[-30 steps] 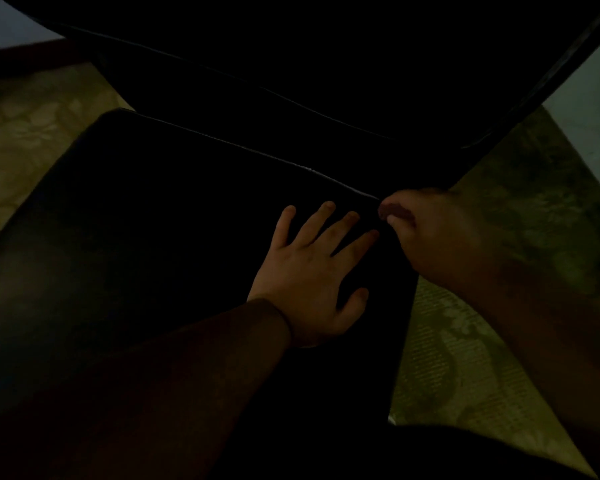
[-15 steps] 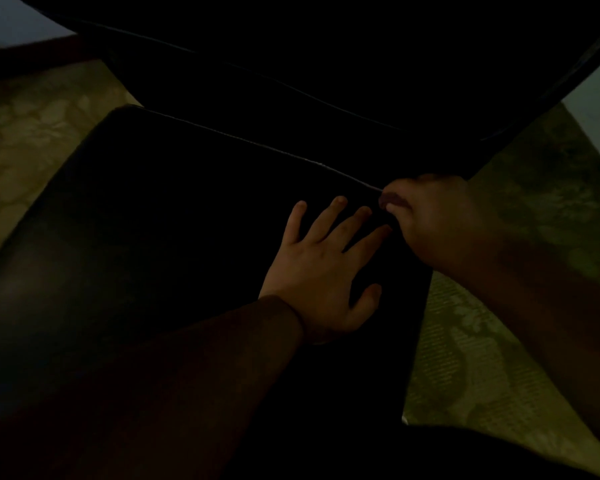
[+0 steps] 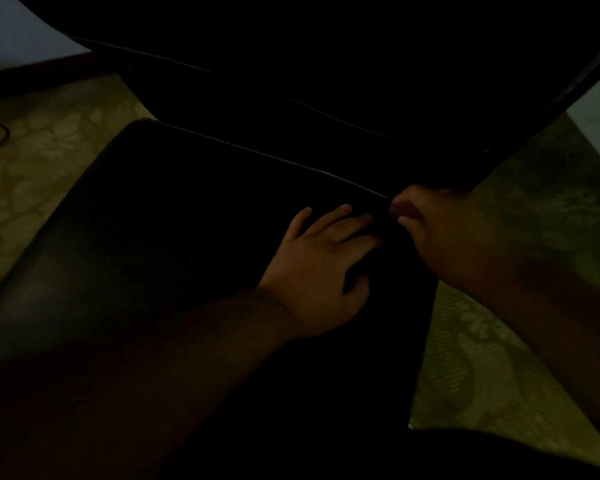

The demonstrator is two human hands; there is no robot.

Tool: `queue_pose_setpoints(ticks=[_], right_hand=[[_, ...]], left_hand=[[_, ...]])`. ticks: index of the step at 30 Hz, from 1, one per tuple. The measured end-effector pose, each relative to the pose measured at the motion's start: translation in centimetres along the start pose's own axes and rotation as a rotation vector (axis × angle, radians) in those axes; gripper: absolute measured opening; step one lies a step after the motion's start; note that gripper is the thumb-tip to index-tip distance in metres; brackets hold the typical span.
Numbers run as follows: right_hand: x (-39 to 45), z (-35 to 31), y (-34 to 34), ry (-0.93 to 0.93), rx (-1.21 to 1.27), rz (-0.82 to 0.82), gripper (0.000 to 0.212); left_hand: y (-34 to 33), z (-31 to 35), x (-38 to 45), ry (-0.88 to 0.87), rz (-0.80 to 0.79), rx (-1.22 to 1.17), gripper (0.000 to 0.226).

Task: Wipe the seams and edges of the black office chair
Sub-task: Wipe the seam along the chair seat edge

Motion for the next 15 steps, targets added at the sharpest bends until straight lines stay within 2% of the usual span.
queue_pose_setpoints(ticks=[4, 7, 10, 15], right_hand=[[-0.9, 1.2, 0.1, -0.053, -0.009, 0.025, 0.04], [-1.0, 0.8, -0.1, -0.018, -0.104, -0.008, 0.032], [-0.7, 0.2, -0.3, 0.001, -0.087, -0.051, 0.022], [0.4, -0.5, -0.2, 0.019, -0.15, -0.061, 0.027]], left_hand=[[0.9, -4.2, -1.0, -0.098, -0.012, 0.221, 0.067], [0.6, -5.6, -1.4, -0.006, -0.076, 0.254, 0.073], [0.6, -5.2, -1.3, 0.009, -0.063, 0.26, 0.073], [0.6, -5.3, -1.3, 0.019, -0.024, 0.244, 0.072]])
Point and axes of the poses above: each hand's wrist, its own x-axis towards the middle knuckle, its own y-axis out of the back of the hand, z = x × y, the point moved 8 cm from there along x, towards the middle knuckle, and after that the axes turned 9 degrees about x, right-handed, at the moved point
